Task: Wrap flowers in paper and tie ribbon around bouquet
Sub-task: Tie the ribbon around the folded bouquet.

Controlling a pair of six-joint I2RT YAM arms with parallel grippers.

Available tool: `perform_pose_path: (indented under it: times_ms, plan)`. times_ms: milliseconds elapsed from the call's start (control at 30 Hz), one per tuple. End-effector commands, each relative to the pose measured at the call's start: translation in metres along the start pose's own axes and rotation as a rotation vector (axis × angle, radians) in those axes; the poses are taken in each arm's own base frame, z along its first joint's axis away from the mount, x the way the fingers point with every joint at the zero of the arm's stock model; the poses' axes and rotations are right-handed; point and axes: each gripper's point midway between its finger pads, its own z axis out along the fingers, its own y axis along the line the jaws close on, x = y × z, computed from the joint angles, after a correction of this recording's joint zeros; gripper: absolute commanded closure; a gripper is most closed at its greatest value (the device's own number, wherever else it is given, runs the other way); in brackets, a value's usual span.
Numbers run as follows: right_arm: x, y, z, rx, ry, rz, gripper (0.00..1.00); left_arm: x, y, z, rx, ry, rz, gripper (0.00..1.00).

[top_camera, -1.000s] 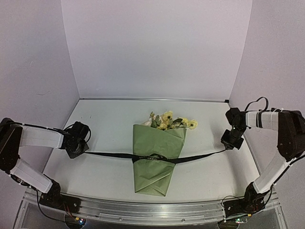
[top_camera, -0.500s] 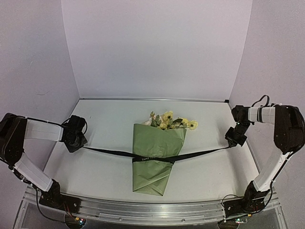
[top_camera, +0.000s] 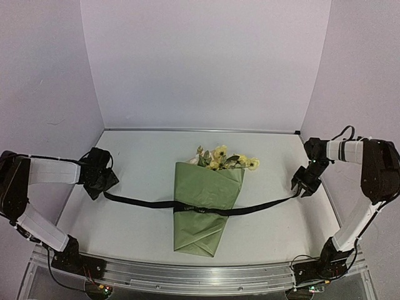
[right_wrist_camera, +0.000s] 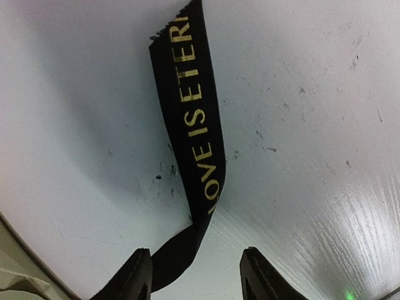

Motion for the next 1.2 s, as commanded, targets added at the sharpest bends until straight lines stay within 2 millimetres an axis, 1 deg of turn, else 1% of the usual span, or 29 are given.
perform_pose_path:
  times_ms: [0,100,233,333,400,467,533,700,833,933,1000,1033,1100,1167]
  plan:
    - [0.022,-0.002,-0.026,-0.018,-0.021,-0.004,0.46,-0.017,-0.032,-0.035,0.171,0.002,-0.096,0.15]
    - [0.039,-0.006,-0.031,-0.013,-0.030,0.017,0.43,0.006,-0.056,-0.052,0.327,0.100,-0.190,0.12]
    - [0.063,-0.006,-0.032,-0.025,-0.041,0.014,0.41,0.057,-0.101,-0.080,0.492,0.230,-0.283,0.11]
    - [0.075,-0.003,-0.037,-0.041,-0.070,-0.010,0.41,0.093,-0.123,-0.090,0.553,0.336,-0.372,0.11]
    - [0.081,-0.003,-0.039,-0.050,-0.083,-0.013,0.41,0.114,-0.134,-0.095,0.557,0.377,-0.394,0.11]
    - [0.085,0.001,-0.042,-0.075,-0.099,-0.016,0.41,0.130,-0.143,-0.098,0.557,0.412,-0.415,0.11]
    - [0.089,0.004,-0.044,-0.094,-0.105,-0.018,0.40,0.149,-0.146,-0.095,0.541,0.456,-0.420,0.11]
    - [0.100,0.013,-0.047,-0.120,-0.112,-0.048,0.40,0.185,-0.153,-0.090,0.500,0.527,-0.414,0.11]
    - [0.109,0.018,-0.046,-0.126,-0.118,-0.070,0.40,0.199,-0.158,-0.086,0.487,0.555,-0.404,0.11]
    - [0.117,0.024,-0.041,-0.140,-0.113,-0.076,0.40,0.201,-0.162,-0.080,0.486,0.549,-0.414,0.12]
    - [0.124,0.028,-0.038,-0.148,-0.108,-0.080,0.40,0.203,-0.167,-0.078,0.493,0.553,-0.422,0.15]
    - [0.127,0.031,-0.037,-0.158,-0.105,-0.078,0.40,0.204,-0.169,-0.076,0.492,0.554,-0.420,0.18]
    - [0.133,0.037,-0.033,-0.169,-0.097,-0.079,0.40,0.207,-0.171,-0.072,0.486,0.556,-0.416,0.27]
    - [0.138,0.042,-0.030,-0.178,-0.088,-0.080,0.39,0.207,-0.172,-0.069,0.480,0.547,-0.410,0.39]
